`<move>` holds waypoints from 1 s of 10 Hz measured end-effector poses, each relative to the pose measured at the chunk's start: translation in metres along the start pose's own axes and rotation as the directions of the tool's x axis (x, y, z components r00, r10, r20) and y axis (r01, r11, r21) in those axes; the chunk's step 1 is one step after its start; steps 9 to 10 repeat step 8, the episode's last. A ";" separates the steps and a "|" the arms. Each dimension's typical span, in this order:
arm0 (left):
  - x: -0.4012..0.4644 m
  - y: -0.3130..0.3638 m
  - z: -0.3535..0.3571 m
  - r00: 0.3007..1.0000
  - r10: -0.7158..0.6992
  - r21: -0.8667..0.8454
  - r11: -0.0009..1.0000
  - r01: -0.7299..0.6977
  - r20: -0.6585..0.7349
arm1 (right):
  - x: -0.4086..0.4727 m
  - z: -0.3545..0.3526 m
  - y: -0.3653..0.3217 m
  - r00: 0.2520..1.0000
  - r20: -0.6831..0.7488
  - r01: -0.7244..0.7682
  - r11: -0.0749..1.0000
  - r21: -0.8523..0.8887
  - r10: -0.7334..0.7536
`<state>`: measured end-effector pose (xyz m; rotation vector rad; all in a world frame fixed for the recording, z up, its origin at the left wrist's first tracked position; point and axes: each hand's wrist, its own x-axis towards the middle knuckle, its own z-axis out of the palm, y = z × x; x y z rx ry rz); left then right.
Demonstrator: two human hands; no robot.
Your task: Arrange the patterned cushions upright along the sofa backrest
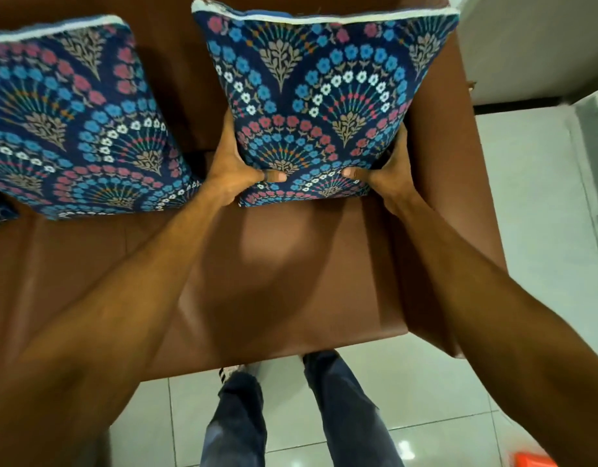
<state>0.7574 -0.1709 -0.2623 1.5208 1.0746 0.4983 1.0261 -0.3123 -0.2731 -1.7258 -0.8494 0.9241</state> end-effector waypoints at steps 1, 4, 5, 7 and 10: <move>0.012 0.005 0.001 0.998 0.053 0.019 0.998 -0.054 0.041 | 0.003 -0.002 0.003 0.999 -0.035 0.023 1.000 0.013 -0.022; 0.009 -0.006 0.004 1.000 0.023 -0.027 0.999 -0.023 -0.008 | 0.012 -0.005 -0.002 1.000 0.003 -0.002 1.000 -0.015 0.002; -0.001 -0.001 0.001 0.999 -0.013 0.051 0.999 0.015 -0.037 | 0.010 -0.001 -0.006 0.999 0.007 -0.043 0.996 -0.077 0.044; -0.060 0.028 -0.005 0.977 -0.165 0.336 0.920 0.202 -0.135 | -0.036 0.036 -0.044 0.954 -0.251 -0.239 0.921 -0.307 0.164; -0.111 0.048 -0.026 0.989 0.058 0.574 0.818 0.031 -0.135 | -0.077 0.066 -0.091 0.939 -0.341 -0.155 0.831 -0.535 -0.044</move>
